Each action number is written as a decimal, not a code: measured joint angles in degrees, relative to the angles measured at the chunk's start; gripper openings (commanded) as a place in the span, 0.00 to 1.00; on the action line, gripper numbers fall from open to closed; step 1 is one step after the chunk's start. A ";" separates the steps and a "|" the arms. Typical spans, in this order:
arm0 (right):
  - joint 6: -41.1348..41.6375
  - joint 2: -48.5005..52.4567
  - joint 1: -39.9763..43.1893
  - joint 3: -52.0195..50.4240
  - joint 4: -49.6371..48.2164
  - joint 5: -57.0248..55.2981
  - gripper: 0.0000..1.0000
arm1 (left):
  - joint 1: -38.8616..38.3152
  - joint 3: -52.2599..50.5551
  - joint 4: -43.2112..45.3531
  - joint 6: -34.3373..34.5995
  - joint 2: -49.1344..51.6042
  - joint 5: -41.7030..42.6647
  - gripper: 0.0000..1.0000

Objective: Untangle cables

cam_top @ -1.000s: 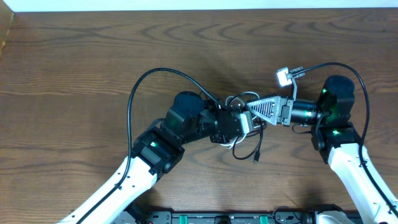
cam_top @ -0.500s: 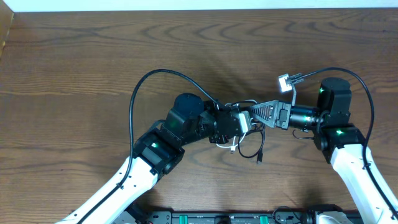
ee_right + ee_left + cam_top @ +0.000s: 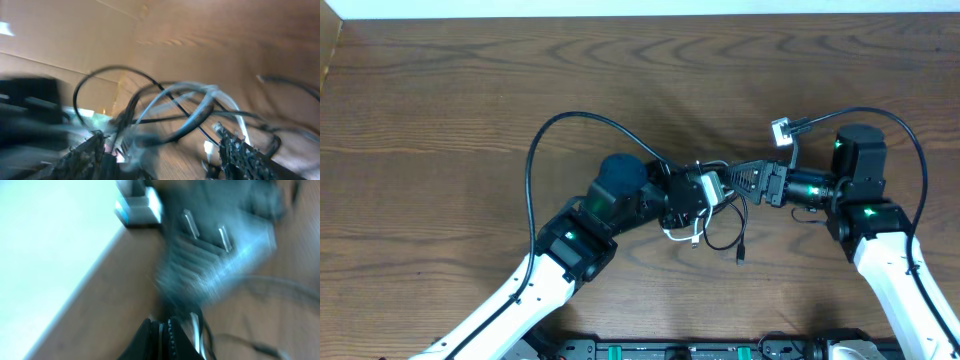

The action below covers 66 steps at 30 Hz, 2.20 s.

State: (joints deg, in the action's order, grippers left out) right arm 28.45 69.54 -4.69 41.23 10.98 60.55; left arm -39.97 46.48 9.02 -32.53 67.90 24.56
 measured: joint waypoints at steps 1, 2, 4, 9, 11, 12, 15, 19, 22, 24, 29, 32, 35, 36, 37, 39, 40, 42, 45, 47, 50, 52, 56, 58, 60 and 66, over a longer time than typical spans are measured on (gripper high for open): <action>-0.55 0.33 -0.24 -0.79 0.52 -0.72 0.70 | 0.00 0.66 1.70 0.20 -0.44 -0.09 0.08; -0.76 0.81 -0.48 -1.44 0.76 -1.31 0.70 | 0.00 1.33 2.32 0.48 -1.20 -0.13 0.08; -1.16 1.68 -0.70 -2.49 0.96 -2.27 0.70 | 0.00 2.49 3.08 0.83 -2.93 -0.09 0.08; -1.95 1.95 -0.79 -2.78 0.72 -3.39 0.70 | 0.00 3.61 3.30 1.05 -4.52 -0.09 0.08; -1.99 1.95 -0.79 -2.78 0.68 -3.58 0.70 | 0.00 3.61 3.15 1.05 -4.24 -0.11 0.08; -1.99 1.95 -0.79 -2.78 0.70 -3.61 0.70 | 0.00 3.61 3.13 1.05 -4.24 -0.11 0.08; -1.99 1.95 -0.79 -2.78 0.72 -3.96 0.70 | 0.00 3.61 3.19 1.05 -4.24 -0.11 0.08; -1.99 1.95 -0.79 -2.78 0.72 -4.74 0.71 | 0.00 3.61 3.19 1.07 -4.24 -0.11 0.08; -2.01 1.95 -0.79 -2.78 1.33 -6.29 0.72 | 0.00 3.61 3.50 1.07 -4.24 -0.76 0.08; -2.08 1.95 -0.79 -2.78 2.45 -8.02 0.73 | 0.00 3.61 4.22 1.20 -4.24 -1.44 0.08; -2.21 1.95 -0.79 -2.78 4.66 -12.24 0.73 | 0.00 3.61 6.97 2.75 -4.55 -3.13 0.08; -2.23 1.95 -0.79 -2.78 6.08 -14.69 0.73 | 0.00 3.61 8.07 3.17 -5.53 -3.72 0.08; -2.38 1.95 -0.79 -2.78 8.04 -17.55 0.74 | 0.00 3.61 8.37 3.45 -7.10 -4.42 0.07; -2.38 1.95 -0.79 -2.78 8.61 -18.49 0.75 | 0.00 3.61 8.37 3.63 -7.67 -5.07 0.08; -2.40 1.95 -0.79 -2.78 9.11 -19.39 0.75 | 0.00 3.61 8.37 3.69 -8.07 -5.66 0.08; -2.40 1.95 -0.79 -2.78 10.03 -21.09 0.76 | 0.00 3.61 8.37 3.85 -8.76 -7.28 0.08; -2.40 1.95 -0.79 -2.78 10.43 -21.94 0.76 | 0.00 3.61 8.33 3.87 -9.09 -8.31 0.08; -2.43 1.95 -0.79 -2.78 10.88 -23.32 0.77 | 0.00 3.61 7.89 4.02 -9.55 -10.03 0.08; -2.40 1.95 -0.79 -2.78 11.28 -25.05 0.77 | 0.00 3.61 7.13 4.04 -9.84 -12.52 0.08; -2.40 1.95 -0.79 -2.78 11.41 -25.79 0.77 | 0.00 3.61 6.16 4.04 -9.86 -13.70 0.08; -2.40 1.95 -0.79 -2.78 11.52 -26.56 0.78 | 0.00 3.63 2.60 4.04 -9.86 -14.80 0.08; -2.40 1.95 -0.79 -2.78 11.52 -26.88 0.78 | 0.00 3.74 -1.79 4.07 -9.86 -15.19 0.07; -2.38 1.95 -0.79 -2.78 11.52 -27.17 0.79 | 0.00 3.76 -11.72 4.04 -9.77 -15.89 0.08; -2.40 1.95 -0.79 -2.78 11.52 -27.19 0.79 | 0.00 3.78 -15.47 4.04 -9.60 -15.93 0.08; -2.40 1.95 -0.79 -2.78 11.52 -27.26 0.79 | 0.00 3.80 -19.71 4.04 -8.94 -15.93 0.08; -2.38 1.95 -0.79 -2.78 11.52 -27.39 0.80 | 0.00 3.80 -26.88 4.26 -4.72 -15.93 0.08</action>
State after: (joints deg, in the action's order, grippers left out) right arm 26.06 71.48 -5.48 38.46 22.50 33.17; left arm -39.97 50.28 -17.87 -28.27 63.18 8.62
